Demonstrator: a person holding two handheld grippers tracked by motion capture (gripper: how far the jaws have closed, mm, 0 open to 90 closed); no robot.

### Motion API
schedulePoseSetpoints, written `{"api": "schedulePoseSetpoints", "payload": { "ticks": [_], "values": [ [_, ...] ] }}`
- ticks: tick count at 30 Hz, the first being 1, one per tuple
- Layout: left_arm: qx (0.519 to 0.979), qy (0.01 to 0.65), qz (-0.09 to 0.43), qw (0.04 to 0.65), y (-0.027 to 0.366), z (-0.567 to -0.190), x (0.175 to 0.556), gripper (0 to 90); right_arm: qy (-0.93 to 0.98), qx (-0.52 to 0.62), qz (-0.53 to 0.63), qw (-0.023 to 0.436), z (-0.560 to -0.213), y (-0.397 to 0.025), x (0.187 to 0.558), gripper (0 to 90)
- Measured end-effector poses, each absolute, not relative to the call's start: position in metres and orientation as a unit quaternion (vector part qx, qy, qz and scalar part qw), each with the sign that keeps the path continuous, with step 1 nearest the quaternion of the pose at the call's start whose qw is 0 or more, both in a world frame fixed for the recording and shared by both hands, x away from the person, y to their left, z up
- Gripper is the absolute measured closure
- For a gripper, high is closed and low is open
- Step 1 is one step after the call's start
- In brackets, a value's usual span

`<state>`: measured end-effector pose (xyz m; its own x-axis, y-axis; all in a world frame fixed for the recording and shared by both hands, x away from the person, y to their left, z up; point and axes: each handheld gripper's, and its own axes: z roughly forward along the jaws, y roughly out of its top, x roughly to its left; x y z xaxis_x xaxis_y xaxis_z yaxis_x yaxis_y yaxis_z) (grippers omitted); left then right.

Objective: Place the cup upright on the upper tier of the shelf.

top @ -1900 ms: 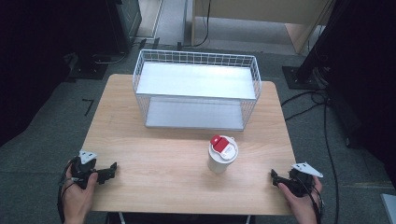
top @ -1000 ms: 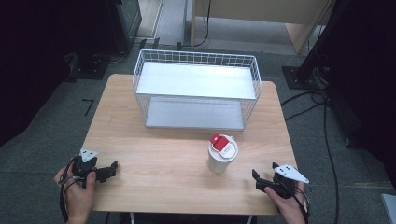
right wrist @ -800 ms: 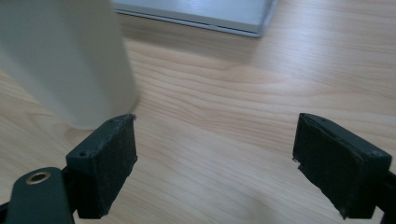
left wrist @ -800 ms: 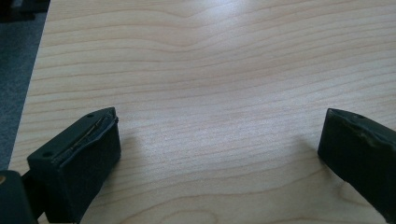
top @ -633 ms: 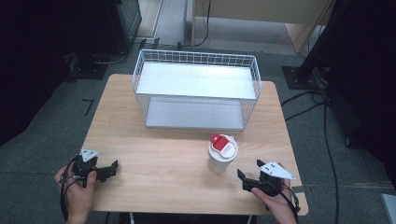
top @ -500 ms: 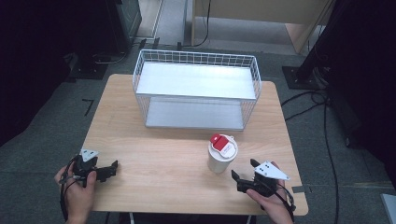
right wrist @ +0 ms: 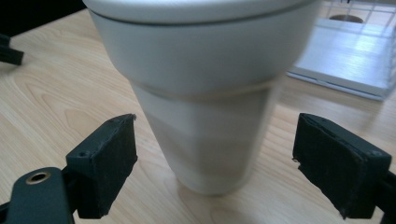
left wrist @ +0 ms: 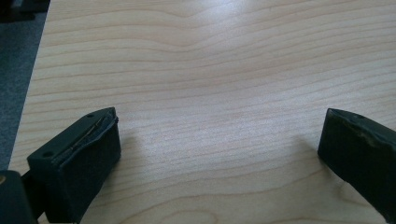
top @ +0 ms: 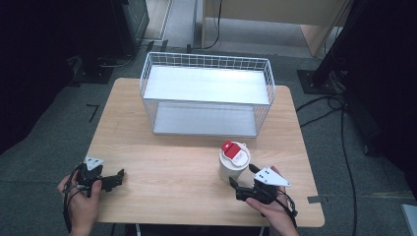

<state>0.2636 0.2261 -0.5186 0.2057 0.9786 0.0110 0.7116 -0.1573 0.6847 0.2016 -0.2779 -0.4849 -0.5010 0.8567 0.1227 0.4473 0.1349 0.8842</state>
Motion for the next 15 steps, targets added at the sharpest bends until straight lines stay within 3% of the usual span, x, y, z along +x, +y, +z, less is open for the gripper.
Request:
{"api": "schedulePoseSetpoints", "payload": {
  "ticks": [15],
  "values": [
    [0.723,0.584,0.236,0.282,0.226,-0.519,0.264,0.0,0.694,0.453,0.515,0.217,-0.493,-0.263,0.223,10.0]
  ]
}}
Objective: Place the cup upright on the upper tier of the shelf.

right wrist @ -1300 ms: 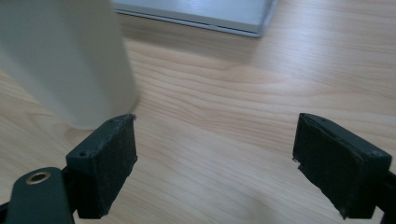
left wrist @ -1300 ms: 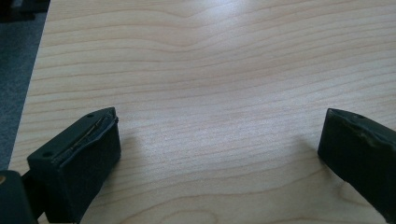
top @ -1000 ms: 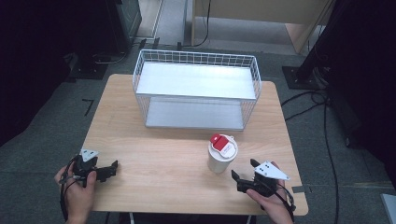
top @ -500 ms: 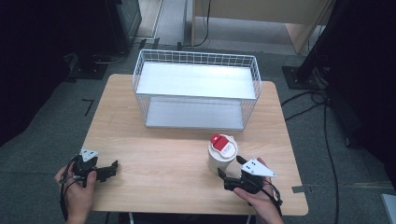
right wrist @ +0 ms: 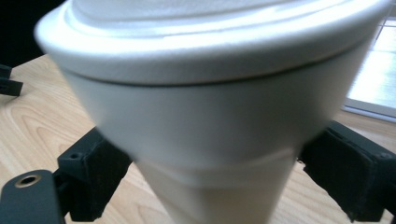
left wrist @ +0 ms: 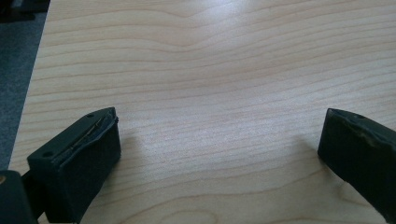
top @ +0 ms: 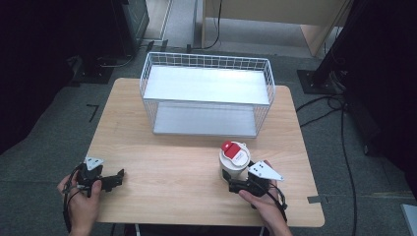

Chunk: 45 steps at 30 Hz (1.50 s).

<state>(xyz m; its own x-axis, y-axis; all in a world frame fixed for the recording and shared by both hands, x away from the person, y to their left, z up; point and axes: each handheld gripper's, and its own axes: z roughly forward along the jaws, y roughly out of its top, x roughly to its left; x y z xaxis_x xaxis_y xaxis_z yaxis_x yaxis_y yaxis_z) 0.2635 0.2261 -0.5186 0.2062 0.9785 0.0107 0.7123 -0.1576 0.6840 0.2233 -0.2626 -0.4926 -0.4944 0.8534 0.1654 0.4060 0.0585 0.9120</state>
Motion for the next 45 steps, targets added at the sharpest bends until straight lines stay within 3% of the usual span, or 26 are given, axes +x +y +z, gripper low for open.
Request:
{"api": "schedulePoseSetpoints", "payload": {
  "ticks": [12,25,45],
  "values": [
    [0.723,0.584,0.236,0.283,0.226,-0.519,0.264,0.0,0.689,0.447,0.521,0.233,-0.504,-0.248,0.243,8.5],
    [0.723,0.584,0.236,0.283,0.226,-0.519,0.264,0.0,0.69,0.434,0.516,0.264,-0.501,-0.245,0.238,11.7],
    [0.723,0.584,0.236,0.283,0.226,-0.519,0.263,0.0,0.684,0.432,0.521,0.272,-0.491,-0.243,0.238,11.7]
  ]
}}
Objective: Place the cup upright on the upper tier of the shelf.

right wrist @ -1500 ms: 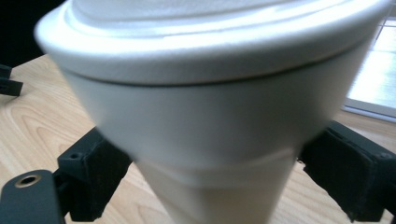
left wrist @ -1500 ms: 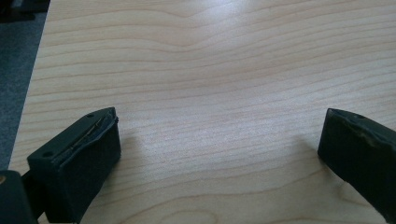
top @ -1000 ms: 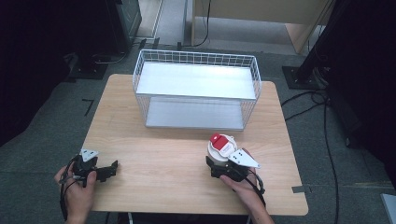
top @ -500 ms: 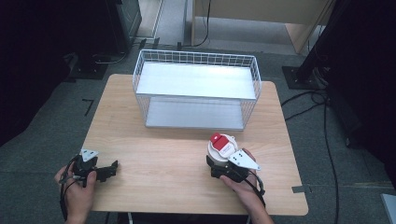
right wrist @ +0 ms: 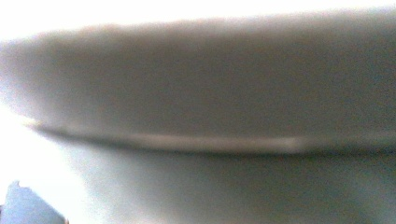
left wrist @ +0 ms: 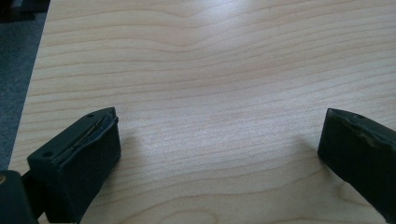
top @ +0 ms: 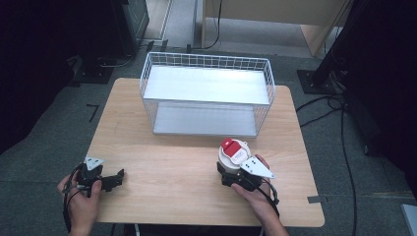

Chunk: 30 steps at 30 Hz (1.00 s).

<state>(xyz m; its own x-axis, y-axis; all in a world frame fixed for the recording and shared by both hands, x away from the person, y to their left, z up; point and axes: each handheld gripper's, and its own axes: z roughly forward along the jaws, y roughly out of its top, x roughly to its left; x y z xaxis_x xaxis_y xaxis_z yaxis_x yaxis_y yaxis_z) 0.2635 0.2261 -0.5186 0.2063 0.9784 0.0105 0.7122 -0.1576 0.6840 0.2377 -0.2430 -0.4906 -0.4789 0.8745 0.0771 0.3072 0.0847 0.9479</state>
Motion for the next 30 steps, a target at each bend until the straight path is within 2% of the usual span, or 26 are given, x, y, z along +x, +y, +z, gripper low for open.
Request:
{"api": "schedulePoseSetpoints", "payload": {
  "ticks": [15,30],
  "values": [
    [0.723,0.584,0.236,0.283,0.226,-0.519,0.264,0.0,0.665,0.43,0.537,0.291,-0.465,-0.236,0.252,11.7],
    [0.724,0.584,0.236,0.282,0.226,-0.519,0.264,0.0,0.651,0.417,0.55,0.317,-0.425,-0.228,0.272,11.8]
  ]
}}
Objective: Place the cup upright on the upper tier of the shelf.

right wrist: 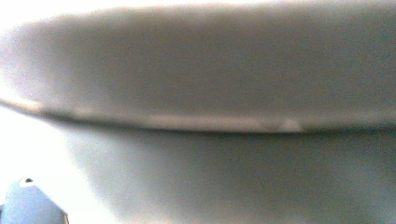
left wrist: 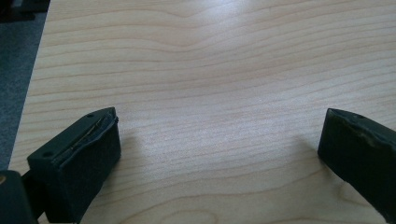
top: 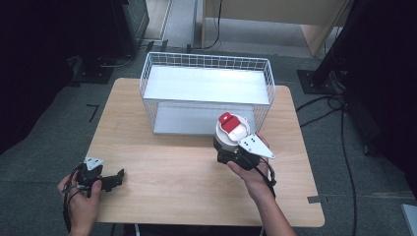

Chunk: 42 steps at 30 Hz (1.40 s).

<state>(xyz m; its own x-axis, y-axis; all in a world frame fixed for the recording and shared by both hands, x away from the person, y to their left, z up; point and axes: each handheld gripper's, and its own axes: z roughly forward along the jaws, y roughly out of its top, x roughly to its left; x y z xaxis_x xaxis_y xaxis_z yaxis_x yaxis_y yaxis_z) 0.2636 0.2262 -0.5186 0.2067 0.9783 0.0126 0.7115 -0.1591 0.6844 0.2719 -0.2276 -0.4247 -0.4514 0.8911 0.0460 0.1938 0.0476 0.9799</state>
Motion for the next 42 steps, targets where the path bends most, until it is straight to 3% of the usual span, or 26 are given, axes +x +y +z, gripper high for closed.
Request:
{"api": "schedulePoseSetpoints", "payload": {
  "ticks": [24,42],
  "values": [
    [0.724,0.584,0.237,0.282,0.226,-0.519,0.264,0.0,0.612,0.382,0.582,0.375,-0.342,-0.209,0.316,11.8],
    [0.724,0.583,0.236,0.282,0.227,-0.518,0.264,0.0,0.613,0.392,0.569,0.383,-0.317,-0.193,0.367,11.8]
  ]
}}
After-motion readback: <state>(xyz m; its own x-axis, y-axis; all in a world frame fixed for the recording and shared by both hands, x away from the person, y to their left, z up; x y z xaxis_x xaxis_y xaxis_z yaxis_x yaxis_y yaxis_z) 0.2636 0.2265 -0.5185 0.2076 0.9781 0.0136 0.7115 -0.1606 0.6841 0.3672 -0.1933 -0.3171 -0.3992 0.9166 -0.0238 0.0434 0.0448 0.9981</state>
